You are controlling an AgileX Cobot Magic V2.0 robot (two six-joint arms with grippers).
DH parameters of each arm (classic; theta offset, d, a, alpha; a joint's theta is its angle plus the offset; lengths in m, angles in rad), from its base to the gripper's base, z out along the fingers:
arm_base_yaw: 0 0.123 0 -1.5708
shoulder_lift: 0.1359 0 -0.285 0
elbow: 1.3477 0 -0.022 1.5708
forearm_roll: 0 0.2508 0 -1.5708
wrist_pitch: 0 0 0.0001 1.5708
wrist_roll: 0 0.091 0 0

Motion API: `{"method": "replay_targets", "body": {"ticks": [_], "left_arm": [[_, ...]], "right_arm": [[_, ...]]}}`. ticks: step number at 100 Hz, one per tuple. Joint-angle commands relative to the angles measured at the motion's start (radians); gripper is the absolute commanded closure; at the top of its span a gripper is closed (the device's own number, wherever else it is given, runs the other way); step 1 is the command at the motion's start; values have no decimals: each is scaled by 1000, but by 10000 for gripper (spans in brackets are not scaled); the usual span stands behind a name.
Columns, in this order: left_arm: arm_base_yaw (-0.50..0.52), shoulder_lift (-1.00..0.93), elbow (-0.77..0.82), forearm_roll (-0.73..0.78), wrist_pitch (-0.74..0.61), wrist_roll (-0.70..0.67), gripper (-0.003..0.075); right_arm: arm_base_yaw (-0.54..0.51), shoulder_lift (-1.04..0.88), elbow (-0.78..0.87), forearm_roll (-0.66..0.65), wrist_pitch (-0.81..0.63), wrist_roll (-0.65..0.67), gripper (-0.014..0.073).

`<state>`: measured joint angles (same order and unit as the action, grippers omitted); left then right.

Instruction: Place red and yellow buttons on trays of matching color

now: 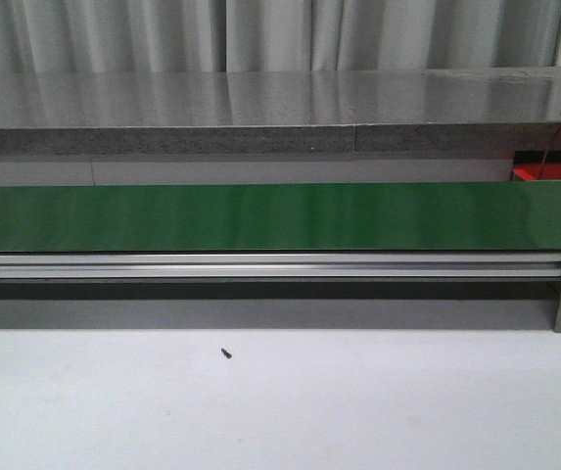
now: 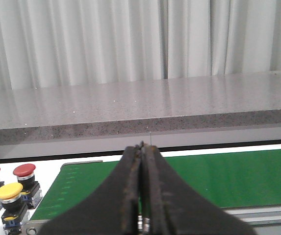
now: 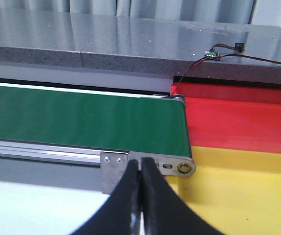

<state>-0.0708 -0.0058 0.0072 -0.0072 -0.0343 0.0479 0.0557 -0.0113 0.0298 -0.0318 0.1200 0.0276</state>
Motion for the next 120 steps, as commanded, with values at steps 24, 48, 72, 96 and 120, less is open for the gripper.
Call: {"method": "replay_targets", "body": {"ticks": [24, 48, 72, 96, 120], "left_arm": [[-6, -33, 41, -2, -82, -8, 740], [-6, -33, 15, -26, -129, -8, 740], [-6, 36, -205, -67, 115, -8, 740], [-6, 250, -518, -71, 534, -8, 740], [-6, 415, -727, -112, 752, -8, 740]], "right_arm": [[-6, -13, -19, -8, -85, 1, 662], [-6, -13, -19, -8, -85, 1, 662], [-6, -13, -19, -8, -85, 1, 662], [-6, -13, -19, -8, -85, 1, 662], [-6, -13, -19, -8, -85, 1, 662]]}}
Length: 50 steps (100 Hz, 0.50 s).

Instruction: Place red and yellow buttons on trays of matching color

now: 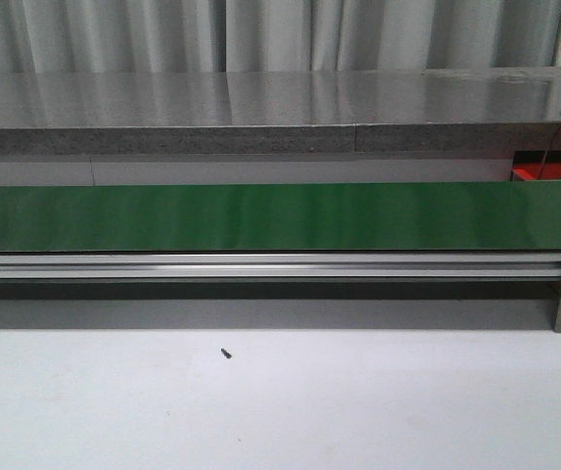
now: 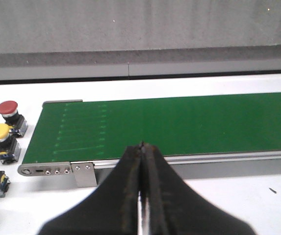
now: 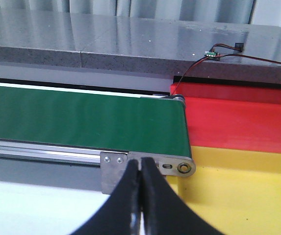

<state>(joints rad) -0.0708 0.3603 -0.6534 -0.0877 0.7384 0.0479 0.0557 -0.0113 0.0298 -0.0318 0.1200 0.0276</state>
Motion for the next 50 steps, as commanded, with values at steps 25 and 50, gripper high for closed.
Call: {"method": "replay_targets", "body": {"ticks": [25, 50], "left_arm": [[-6, 76, -74, -36, -32, -8, 740], [-6, 76, -74, -57, -32, -8, 740]], "right_arm": [[-6, -13, -19, -8, -85, 1, 662], [-6, -13, -19, -8, -85, 1, 662]]}}
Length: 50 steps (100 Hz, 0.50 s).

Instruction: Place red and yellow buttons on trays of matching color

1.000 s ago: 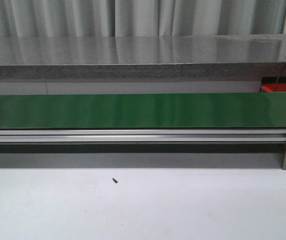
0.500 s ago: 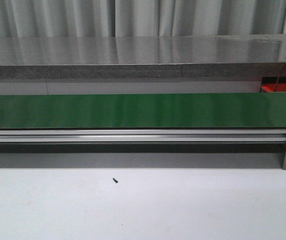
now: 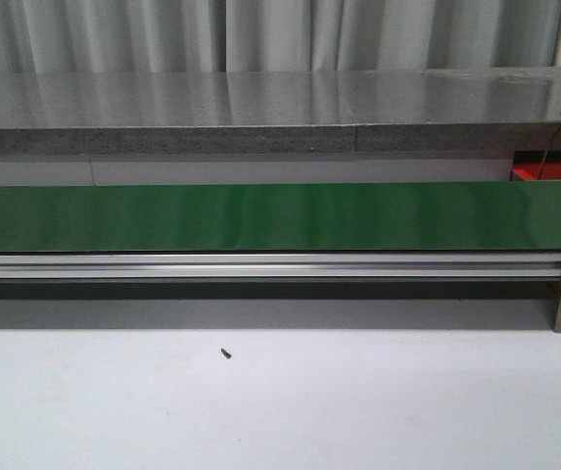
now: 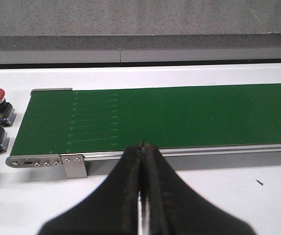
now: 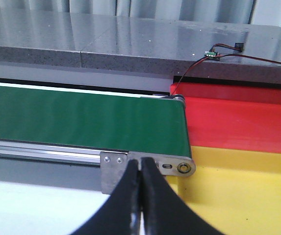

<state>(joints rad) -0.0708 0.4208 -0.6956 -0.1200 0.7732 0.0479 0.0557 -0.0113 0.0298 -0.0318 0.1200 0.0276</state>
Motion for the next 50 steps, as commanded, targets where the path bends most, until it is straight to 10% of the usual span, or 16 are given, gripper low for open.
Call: {"method": "replay_targets", "body": {"ticks": [1, 27, 50], "left_arm": [[-6, 16, -32, -25, -66, -8, 740], [-6, 16, -32, -26, -28, -8, 706], [-6, 16, -32, -16, 13, -8, 218]], "right_arm": [[-6, -13, -19, -8, -85, 1, 662], [-6, -13, -19, -8, -85, 1, 662], [-6, -13, -19, -8, -85, 1, 662]]}}
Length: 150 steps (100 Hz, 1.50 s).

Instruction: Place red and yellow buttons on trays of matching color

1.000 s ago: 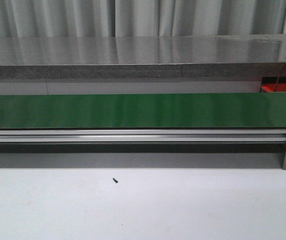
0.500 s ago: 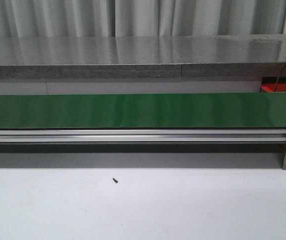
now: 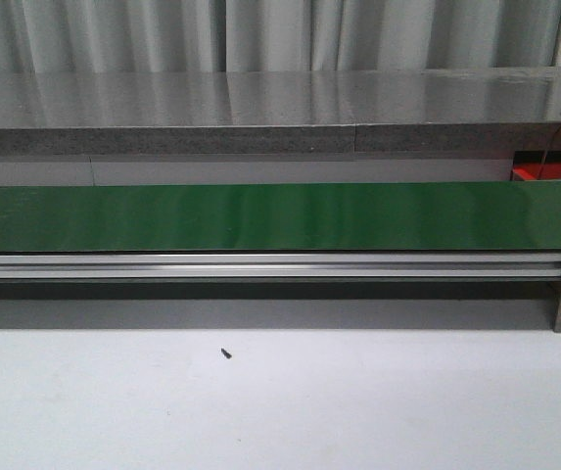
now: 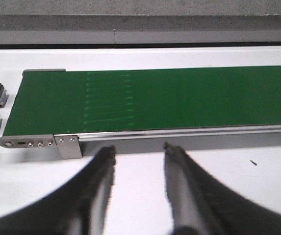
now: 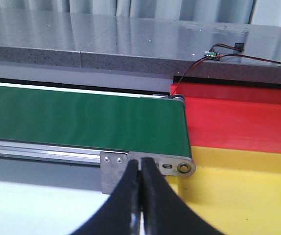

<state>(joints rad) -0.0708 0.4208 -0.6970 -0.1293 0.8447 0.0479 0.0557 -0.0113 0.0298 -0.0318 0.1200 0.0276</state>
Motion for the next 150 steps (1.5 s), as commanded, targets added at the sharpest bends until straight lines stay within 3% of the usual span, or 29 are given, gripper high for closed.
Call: {"method": "replay_targets", "body": {"ticks": [1, 8, 14, 28, 47, 57, 84, 94, 127, 150], "left_arm": [[-6, 16, -31, -4, -59, -8, 188], [-6, 16, -31, -4, -64, -8, 78], [-6, 16, -31, -4, -69, -8, 49], [-6, 16, -31, -4, -57, -33, 73], [-6, 54, -31, 249, -45, -324, 116], [-6, 125, -31, 369, -45, -413, 132], [5, 394, -31, 463, -128, -518, 133], [60, 483, -34, 508, -186, -566, 133], [384, 678, -36, 459, -327, -565, 133], [510, 782, -36, 426, -398, -565, 133]], "right_arm": [[-6, -13, -19, -8, -85, 1, 662], [-6, -13, -19, -8, -85, 1, 662], [-6, -13, -19, -8, -85, 1, 662], [-6, -13, -19, -8, -85, 1, 662], [-6, -13, -19, -8, -85, 1, 662], [-6, -13, -19, -8, -85, 1, 662], [-6, -13, -19, -8, -85, 1, 662], [-6, -13, -19, -8, -85, 1, 662], [-6, -13, -19, -8, -85, 1, 662], [-6, -13, -19, -8, -85, 1, 662]]}}
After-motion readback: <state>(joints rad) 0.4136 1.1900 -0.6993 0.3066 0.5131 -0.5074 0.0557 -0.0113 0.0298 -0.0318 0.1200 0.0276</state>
